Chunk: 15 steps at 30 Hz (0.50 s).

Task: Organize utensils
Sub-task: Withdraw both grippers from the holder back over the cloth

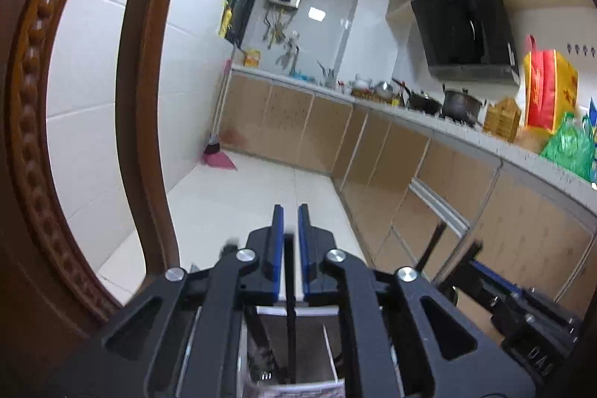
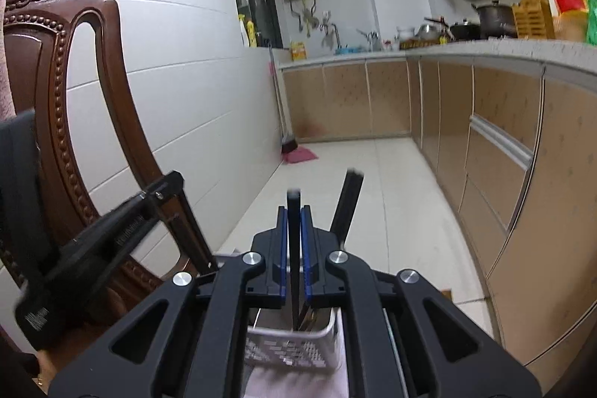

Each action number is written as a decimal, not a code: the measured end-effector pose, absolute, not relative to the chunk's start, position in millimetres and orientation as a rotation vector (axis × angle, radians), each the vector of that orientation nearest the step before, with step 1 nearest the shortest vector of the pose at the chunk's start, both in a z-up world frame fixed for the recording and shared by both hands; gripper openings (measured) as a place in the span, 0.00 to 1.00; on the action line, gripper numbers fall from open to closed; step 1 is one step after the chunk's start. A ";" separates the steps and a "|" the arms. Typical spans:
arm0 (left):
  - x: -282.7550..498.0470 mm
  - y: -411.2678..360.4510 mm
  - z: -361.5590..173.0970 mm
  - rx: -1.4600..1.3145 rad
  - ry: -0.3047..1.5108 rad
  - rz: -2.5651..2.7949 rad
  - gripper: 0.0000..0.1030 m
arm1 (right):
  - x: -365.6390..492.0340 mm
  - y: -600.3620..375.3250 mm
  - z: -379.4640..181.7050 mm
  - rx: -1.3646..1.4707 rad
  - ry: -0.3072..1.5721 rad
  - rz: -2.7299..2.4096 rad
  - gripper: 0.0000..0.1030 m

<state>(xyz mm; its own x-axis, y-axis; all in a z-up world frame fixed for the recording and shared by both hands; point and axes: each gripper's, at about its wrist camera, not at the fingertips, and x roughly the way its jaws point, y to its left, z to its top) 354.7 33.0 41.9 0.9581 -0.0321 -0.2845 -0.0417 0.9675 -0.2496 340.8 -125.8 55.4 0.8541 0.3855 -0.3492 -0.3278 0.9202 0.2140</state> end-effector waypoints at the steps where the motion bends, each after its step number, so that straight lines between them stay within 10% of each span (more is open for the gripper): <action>1: 349.9 31.7 39.0 -0.247 0.297 0.004 0.31 | 337.2 -128.9 54.1 0.155 0.410 0.383 0.10; 7: 275.6 39.0 42.6 -0.214 0.306 -0.029 0.82 | 269.3 -154.4 48.0 0.124 0.436 0.419 0.39; 15: 163.9 53.5 -20.4 -0.272 0.537 0.030 0.91 | 186.3 -145.4 -90.2 -0.034 0.826 0.370 0.40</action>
